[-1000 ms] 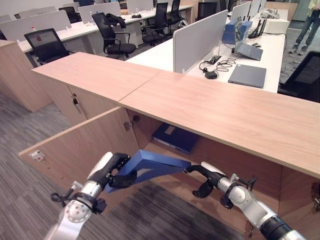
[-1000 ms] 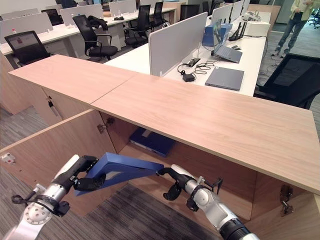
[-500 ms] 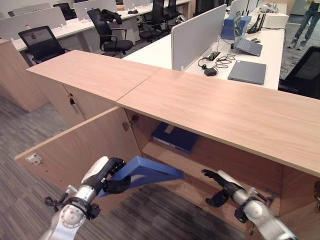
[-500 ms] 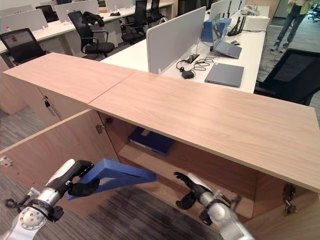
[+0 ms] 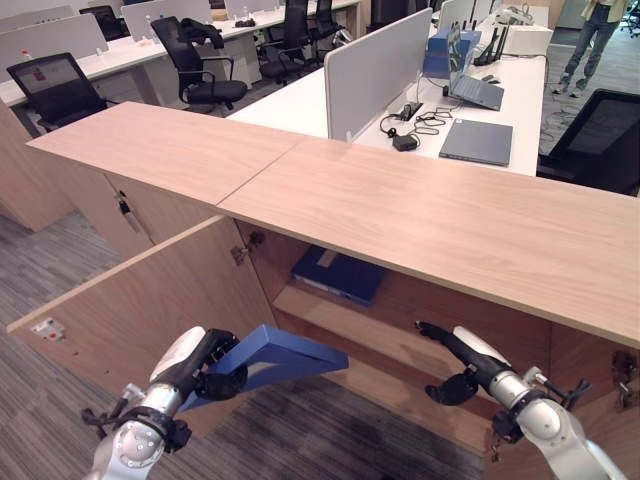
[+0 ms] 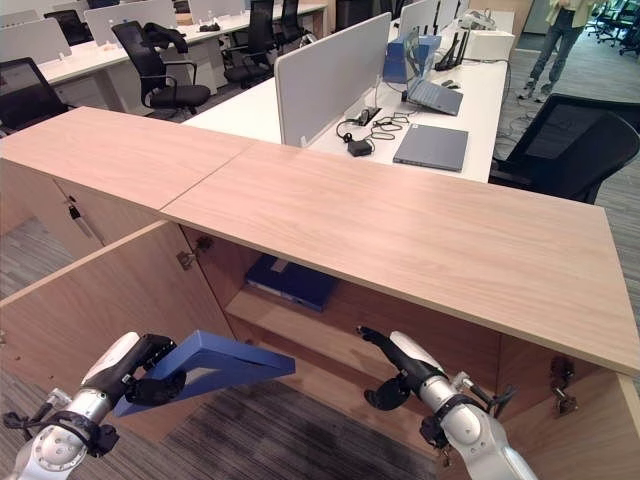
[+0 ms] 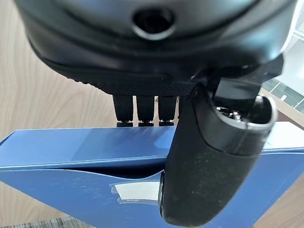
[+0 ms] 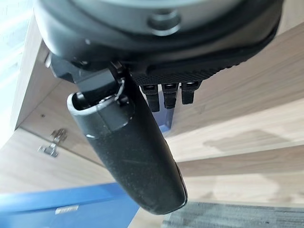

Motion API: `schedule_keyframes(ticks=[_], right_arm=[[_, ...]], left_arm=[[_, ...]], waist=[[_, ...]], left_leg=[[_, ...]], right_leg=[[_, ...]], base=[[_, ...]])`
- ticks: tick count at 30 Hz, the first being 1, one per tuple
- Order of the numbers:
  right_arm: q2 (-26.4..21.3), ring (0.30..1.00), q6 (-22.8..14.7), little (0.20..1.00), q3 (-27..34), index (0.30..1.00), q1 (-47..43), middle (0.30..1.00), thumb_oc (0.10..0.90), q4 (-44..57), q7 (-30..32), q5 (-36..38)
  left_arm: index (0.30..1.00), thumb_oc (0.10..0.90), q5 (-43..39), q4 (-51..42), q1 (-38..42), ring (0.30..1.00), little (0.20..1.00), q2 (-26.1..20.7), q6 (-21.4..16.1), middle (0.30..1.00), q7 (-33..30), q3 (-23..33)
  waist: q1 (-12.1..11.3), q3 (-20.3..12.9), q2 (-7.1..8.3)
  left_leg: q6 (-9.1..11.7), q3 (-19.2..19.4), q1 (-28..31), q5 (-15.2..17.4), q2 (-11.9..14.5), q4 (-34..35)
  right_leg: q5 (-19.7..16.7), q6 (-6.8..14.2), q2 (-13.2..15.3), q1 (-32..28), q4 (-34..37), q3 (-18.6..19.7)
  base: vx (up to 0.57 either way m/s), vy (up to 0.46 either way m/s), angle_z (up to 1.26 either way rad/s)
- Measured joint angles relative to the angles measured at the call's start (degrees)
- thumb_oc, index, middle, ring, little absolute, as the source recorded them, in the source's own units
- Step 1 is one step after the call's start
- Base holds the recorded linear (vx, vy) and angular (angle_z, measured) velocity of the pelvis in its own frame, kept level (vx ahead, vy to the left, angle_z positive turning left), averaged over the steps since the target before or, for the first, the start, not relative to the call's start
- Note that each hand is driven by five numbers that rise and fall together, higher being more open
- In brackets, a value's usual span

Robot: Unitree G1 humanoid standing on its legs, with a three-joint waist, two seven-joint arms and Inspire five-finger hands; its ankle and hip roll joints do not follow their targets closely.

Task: Put the empty folder in the office cabinet

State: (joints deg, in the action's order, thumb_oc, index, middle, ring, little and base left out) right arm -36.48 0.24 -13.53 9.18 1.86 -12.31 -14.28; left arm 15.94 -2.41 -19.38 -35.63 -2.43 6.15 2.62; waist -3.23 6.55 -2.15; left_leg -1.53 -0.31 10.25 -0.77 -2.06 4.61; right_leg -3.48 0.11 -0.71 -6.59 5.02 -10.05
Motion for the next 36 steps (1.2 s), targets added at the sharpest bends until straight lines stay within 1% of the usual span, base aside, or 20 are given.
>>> schedule_keyframes(ticks=[2, 5, 8, 10, 12, 17, 18, 23, 27, 31, 32, 33, 34, 36], right_arm=[[0.0, 0.900, -0.1, 0.900, -1.8, 0.900, -1.1, 0.900, 0.800, 0.0, -0.3, 0.0], [0.4, 0.900, -0.2, 0.900, -6.3, 0.900, -4.6, 0.900, 0.800, -0.8, -0.4, 0.0], [1.1, 0.900, -0.8, 0.900, -7.9, 0.900, -7.6, 0.900, 0.800, -2.5, -0.4, 0.0], [1.4, 0.900, -1.0, 0.900, -8.2, 0.900, -8.7, 0.900, 0.800, -2.9, -0.3, 0.0], [2.0, 0.900, -1.0, 0.900, -9.0, 0.900, -10.9, 0.900, 0.800, -3.9, -0.1, 0.0], [2.4, 0.900, -1.2, 0.900, -10.4, 0.900, -13.6, 0.900, 0.800, -4.5, 1.0, -0.2], [2.5, 0.900, -1.3, 0.900, -11.4, 0.900, -14.6, 0.900, 0.800, -4.6, 1.1, -0.3], [2.6, 0.900, -1.3, 0.900, -13.6, 0.900, -16.1, 0.900, 0.800, -4.6, 2.3, -0.5], [2.9, 0.900, -1.3, 0.900, -15.6, 0.900, -17.1, 0.900, 0.800, -5.0, 2.9, -0.2], [3.9, 0.900, -1.2, 0.900, -17.2, 0.900, -17.6, 0.900, 0.800, -6.8, 3.1, 1.8], [4.5, 0.573, -1.1, 0.573, -17.7, 0.573, -17.7, 0.573, 0.582, -8.3, 3.2, 4.3], [4.9, 0.460, -1.1, 0.460, -18.0, 0.460, -17.7, 0.460, 0.507, -8.8, 3.1, 5.5], [5.0, 0.300, -0.9, 0.300, -18.8, 0.300, -17.6, 0.300, 0.400, -9.6, 3.0, 8.7], [5.5, 0.300, -0.4, 0.300, -19.2, 0.300, -17.1, 0.300, 0.400, -11.0, 2.6, 14.6]], left_arm=[[0.300, 0.400, -0.5, -0.1, 0.4, 0.300, 0.300, 0.5, 0.0, 0.300, 0.7, -0.1], [0.300, 0.400, -5.0, -1.3, 0.9, 0.300, 0.300, 0.5, 0.0, 0.300, 1.8, -0.5], [0.300, 0.400, -7.4, -3.1, 1.9, 0.300, 0.300, 0.4, -0.1, 0.300, 2.8, -0.9], [0.300, 0.400, -9.0, -4.4, 3.0, 0.300, 0.300, -1.1, -0.1, 0.300, 3.3, -1.9], [0.300, 0.400, -11.7, -7.3, 4.0, 0.300, 0.300, -5.7, -0.2, 0.300, 4.7, -3.8], [0.300, 0.400, -18.2, -11.7, 6.4, 0.300, 0.300, -10.3, -0.6, 0.300, 7.2, -7.3], [0.300, 0.400, -20.1, -12.6, 7.6, 0.300, 0.300, -12.3, -0.6, 0.300, 8.0, -9.0], [0.300, 0.400, -22.5, -12.9, 10.3, 0.300, 0.300, -17.3, -0.4, 0.300, 8.3, -9.5], [0.300, 0.400, -24.7, -12.7, 12.2, 0.300, 0.300, -19.7, 0.0, 0.300, 8.2, -11.0], [0.300, 0.400, -25.0, -11.3, 13.8, 0.300, 0.300, -19.8, 0.3, 0.300, 8.2, -13.1], [0.300, 0.400, -25.0, -10.8, 14.2, 0.300, 0.300, -19.8, 0.8, 0.300, 8.1, -14.1], [0.300, 0.400, -25.0, -10.7, 14.3, 0.300, 0.300, -19.7, 0.9, 0.300, 8.1, -14.4], [0.300, 0.400, -25.0, -9.6, 15.3, 0.300, 0.300, -19.6, 0.9, 0.300, 8.0, -15.8], [0.300, 0.400, -25.0, -8.2, 16.2, 0.300, 0.300, -19.0, 1.0, 0.300, 8.2, -16.8]], waist=[[0.0, 0.0, 0.06], [-0.1, 0.0, 0.21], [-0.3, 0.0, 0.23], [-0.4, 0.0, 0.25], [-0.4, 0.0, 0.32], [-0.3, -0.1, 0.11], [-0.4, -0.2, 0.04], [-0.3, -0.2, -0.05], [-0.3, -0.2, -0.05], [-0.3, -0.2, -0.05], [-0.3, -0.2, -0.05], [-0.2, -0.2, -0.04], [-0.3, -0.2, -0.05], [-0.2, -0.2, -0.03]], left_leg=[[0.0, 0.0, 0.0, 0.0, 0.0, 0.0], [0.0, -0.1, 0.1, 0.0, 0.0, 0.0], [0.0, -0.1, 0.5, 0.0, 0.0, 0.0], [0.0, -0.2, 0.7, 0.0, 0.0, 0.0], [0.1, -0.2, 0.7, 0.1, 0.0, 0.2], [0.0, -0.2, 0.8, 0.0, -0.1, 0.2], [0.0, -0.2, 0.8, 0.0, 0.0, 0.0], [0.0, -0.2, 0.9, 0.0, 0.0, 0.0], [0.0, -0.2, 1.0, 0.0, 0.0, 0.0], [0.0, -0.2, 1.0, -0.1, -0.1, 0.0], [0.0, -0.2, 1.0, -0.1, -0.1, 0.0], [0.0, -0.2, 1.0, -0.1, -0.1, 0.0], [0.0, -0.2, 1.0, -0.1, -0.1, 0.0], [0.0, -0.2, 1.0, -0.1, -0.1, 0.0]], right_leg=[[0.0, 0.0, 0.0, 0.0, 0.0, 0.0], [0.0, 0.0, 0.0, -0.2, 0.0, -0.1], [0.0, 0.0, 0.0, -0.5, 0.0, -0.1], [0.0, 0.0, 0.0, -0.9, 0.0, -0.2], [0.0, 0.0, 0.0, -0.9, 0.0, -0.2], [0.0, 0.0, 0.1, -1.0, 0.0, -0.2], [0.0, 0.0, 0.1, -1.0, 0.0, -0.2], [0.0, 0.0, 0.0, -1.0, 0.0, -0.2], [0.0, 0.0, 0.1, -1.1, 0.0, -0.2], [-0.1, -0.1, 0.1, -1.1, 0.0, -0.2], [-0.1, -0.1, 0.1, -1.1, 0.0, -0.2], [-0.1, -0.1, 0.0, -1.1, 0.0, -0.2], [-0.1, -0.1, 0.1, -1.1, 0.0, -0.2], [-0.1, -0.1, 0.0, -1.1, 0.0, -0.2]], base=[[0.00, 0.000, 0.00], [0.00, 0.000, 0.00], [0.00, -0.001, 0.01], [0.00, -0.001, 0.02], [0.00, 0.000, 0.00], [0.00, 0.000, 0.00], [0.00, 0.000, 0.00], [0.00, 0.000, 0.00], [0.00, 0.000, 0.00], [0.00, 0.000, 0.00], [0.00, 0.000, 0.00], [0.00, 0.000, 0.00], [0.00, 0.000, 0.00], [0.00, 0.000, 0.00]])
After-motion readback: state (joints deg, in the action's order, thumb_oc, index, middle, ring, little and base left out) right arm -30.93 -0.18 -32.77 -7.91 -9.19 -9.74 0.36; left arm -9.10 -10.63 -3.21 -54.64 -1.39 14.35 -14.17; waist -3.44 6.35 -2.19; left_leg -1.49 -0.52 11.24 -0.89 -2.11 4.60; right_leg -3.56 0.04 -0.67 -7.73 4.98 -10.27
